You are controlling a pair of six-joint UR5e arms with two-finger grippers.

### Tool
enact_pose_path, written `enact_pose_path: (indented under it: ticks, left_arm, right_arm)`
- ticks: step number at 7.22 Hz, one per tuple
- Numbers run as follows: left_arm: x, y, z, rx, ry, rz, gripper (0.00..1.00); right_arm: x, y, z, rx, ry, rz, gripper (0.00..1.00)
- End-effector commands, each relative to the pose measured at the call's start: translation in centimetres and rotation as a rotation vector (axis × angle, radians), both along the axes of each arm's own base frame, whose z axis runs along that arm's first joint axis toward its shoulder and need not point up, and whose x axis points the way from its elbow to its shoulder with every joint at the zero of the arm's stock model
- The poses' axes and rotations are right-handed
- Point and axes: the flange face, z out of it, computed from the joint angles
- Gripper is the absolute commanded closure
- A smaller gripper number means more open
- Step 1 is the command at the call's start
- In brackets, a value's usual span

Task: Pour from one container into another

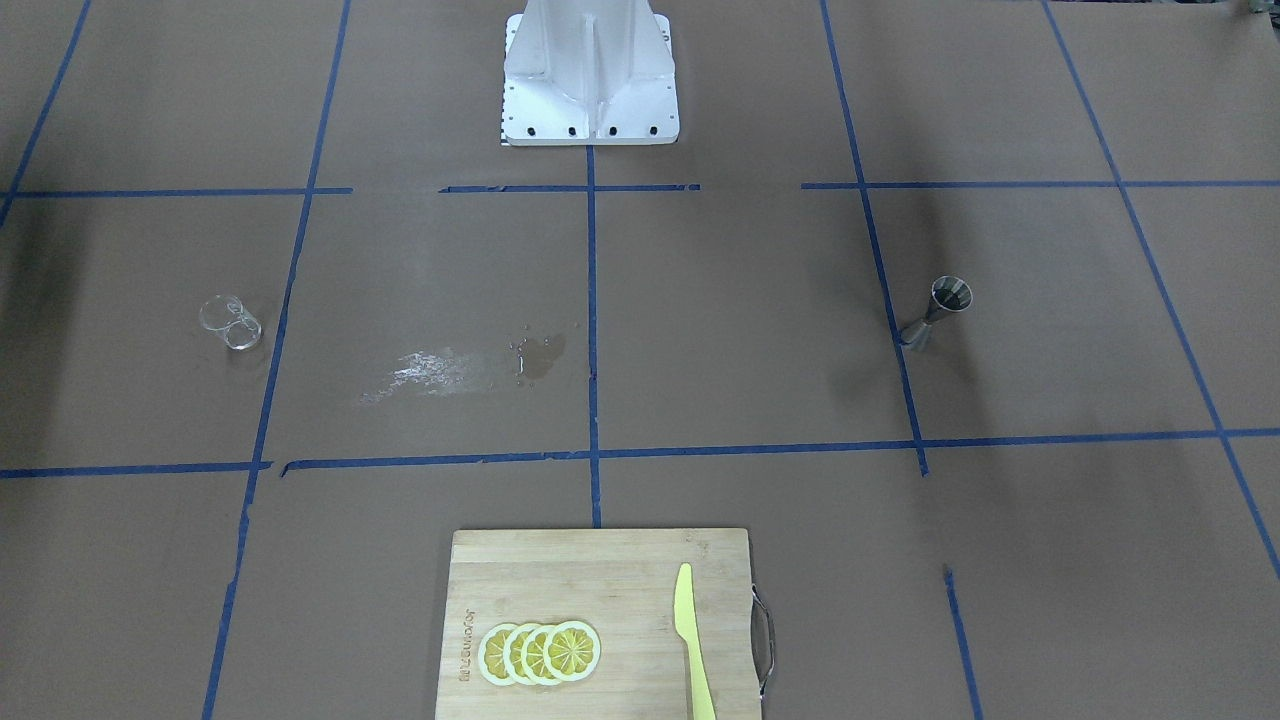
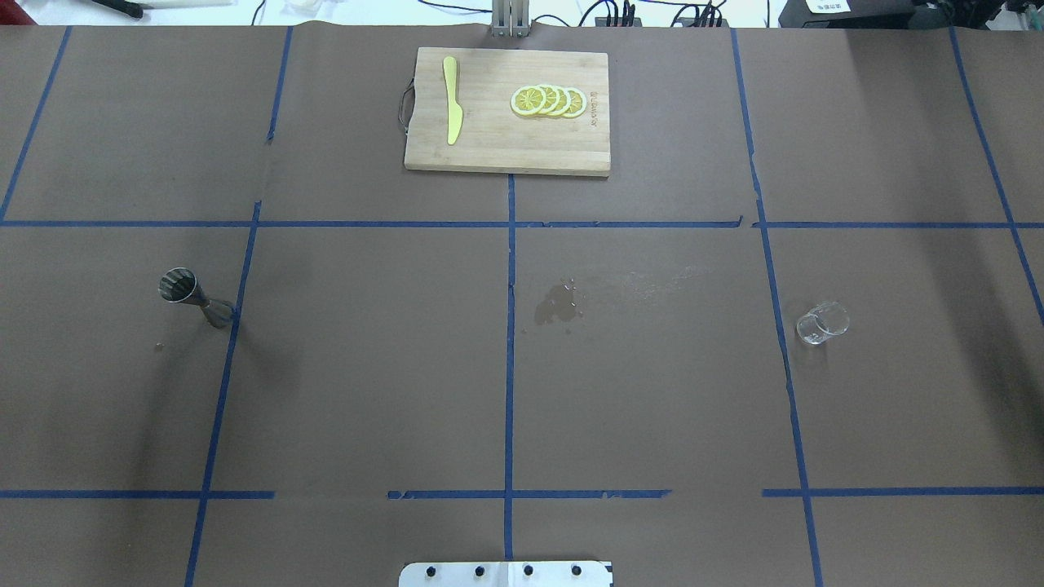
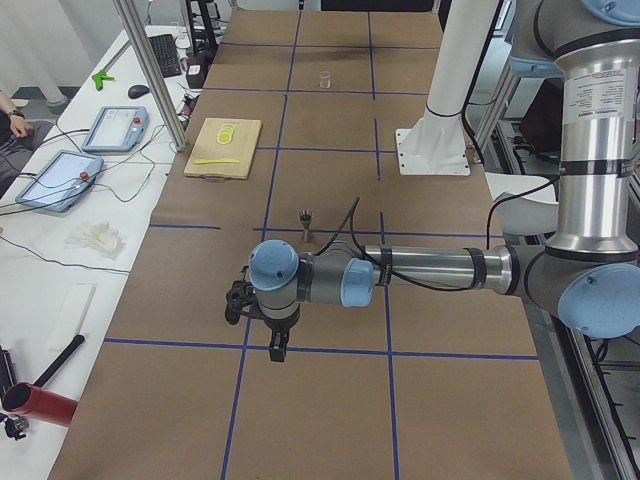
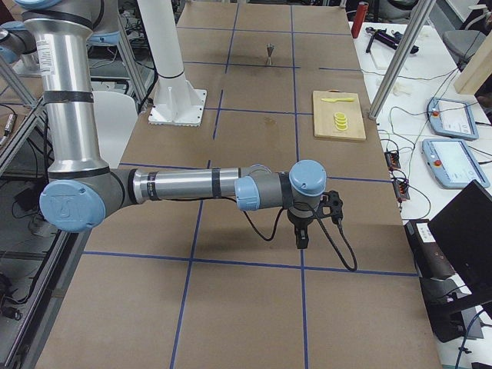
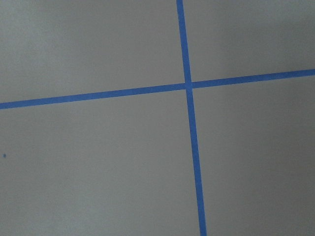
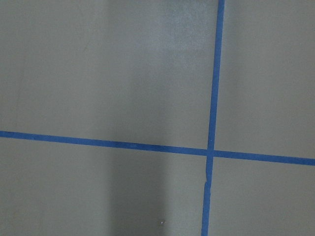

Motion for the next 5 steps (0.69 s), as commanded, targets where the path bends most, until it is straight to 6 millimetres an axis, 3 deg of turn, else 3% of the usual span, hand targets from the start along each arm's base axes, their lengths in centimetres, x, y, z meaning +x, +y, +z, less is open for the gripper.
enact_pose_path:
  ticks: [1, 4, 5]
  left_arm:
    - [0.1, -0.1, -0.3, -0.003, 0.008, -0.007, 0.0]
    - [0.1, -0.1, -0.3, 0.002, 0.008, -0.007, 0.0]
    - [0.1, -0.1, -0.3, 0.003, 0.008, -0.006, 0.0]
  right_arm:
    - [0.1, 0.5, -1.3, -0.018, -0.009, 0.041, 0.0]
    - [1.9, 3.5, 2.5, -0.076, 0.002, 0.067, 0.0]
    - [2.1, 3.7, 2.7, -0.084, 0.003, 0.076, 0.0]
